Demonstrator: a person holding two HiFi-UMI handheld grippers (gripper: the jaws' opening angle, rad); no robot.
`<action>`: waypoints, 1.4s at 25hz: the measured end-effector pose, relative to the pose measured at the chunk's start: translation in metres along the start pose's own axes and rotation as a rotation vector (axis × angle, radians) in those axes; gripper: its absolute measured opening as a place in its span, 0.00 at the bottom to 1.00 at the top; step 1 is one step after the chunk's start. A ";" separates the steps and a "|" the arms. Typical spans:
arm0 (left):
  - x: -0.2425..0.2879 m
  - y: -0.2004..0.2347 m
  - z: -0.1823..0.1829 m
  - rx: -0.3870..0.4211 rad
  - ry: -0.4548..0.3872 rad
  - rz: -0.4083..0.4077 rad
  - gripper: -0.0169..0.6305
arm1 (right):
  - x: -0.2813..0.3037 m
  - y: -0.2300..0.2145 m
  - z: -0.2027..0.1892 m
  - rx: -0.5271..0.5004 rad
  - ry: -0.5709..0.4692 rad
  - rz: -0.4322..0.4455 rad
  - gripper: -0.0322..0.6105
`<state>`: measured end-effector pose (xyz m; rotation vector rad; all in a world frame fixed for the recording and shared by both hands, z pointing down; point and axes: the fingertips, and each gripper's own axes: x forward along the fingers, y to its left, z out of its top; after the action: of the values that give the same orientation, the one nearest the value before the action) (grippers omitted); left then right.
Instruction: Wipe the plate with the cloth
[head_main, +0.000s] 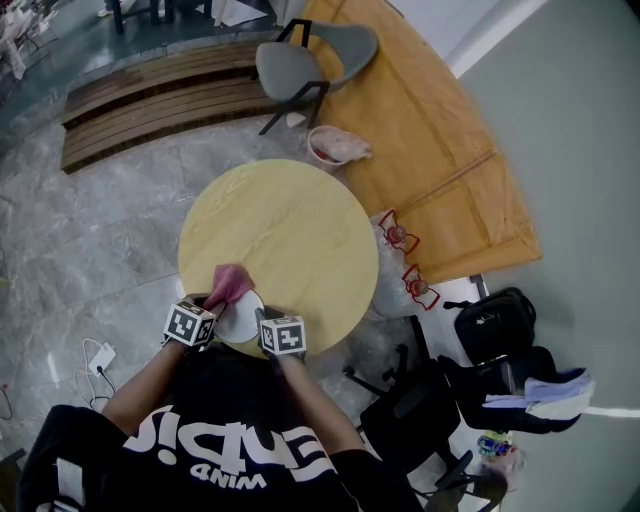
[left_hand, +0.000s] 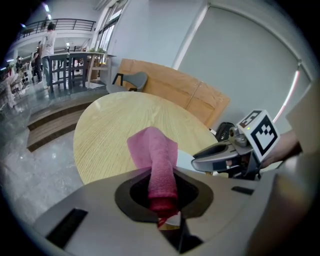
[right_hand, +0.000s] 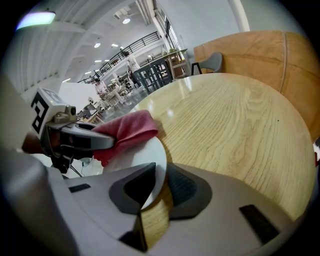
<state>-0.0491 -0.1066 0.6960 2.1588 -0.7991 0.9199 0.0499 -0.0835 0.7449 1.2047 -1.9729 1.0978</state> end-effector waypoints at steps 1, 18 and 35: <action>-0.001 -0.003 0.003 0.007 -0.010 -0.009 0.10 | 0.000 0.000 0.000 0.006 -0.002 0.000 0.18; 0.023 -0.070 -0.002 0.182 0.071 -0.219 0.10 | 0.000 -0.001 -0.001 0.024 -0.019 -0.001 0.18; 0.046 -0.072 -0.024 0.242 0.180 -0.182 0.10 | 0.000 0.000 -0.001 0.008 -0.018 -0.012 0.18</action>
<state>0.0205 -0.0576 0.7218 2.2680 -0.4130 1.1429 0.0503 -0.0830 0.7455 1.2333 -1.9736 1.0933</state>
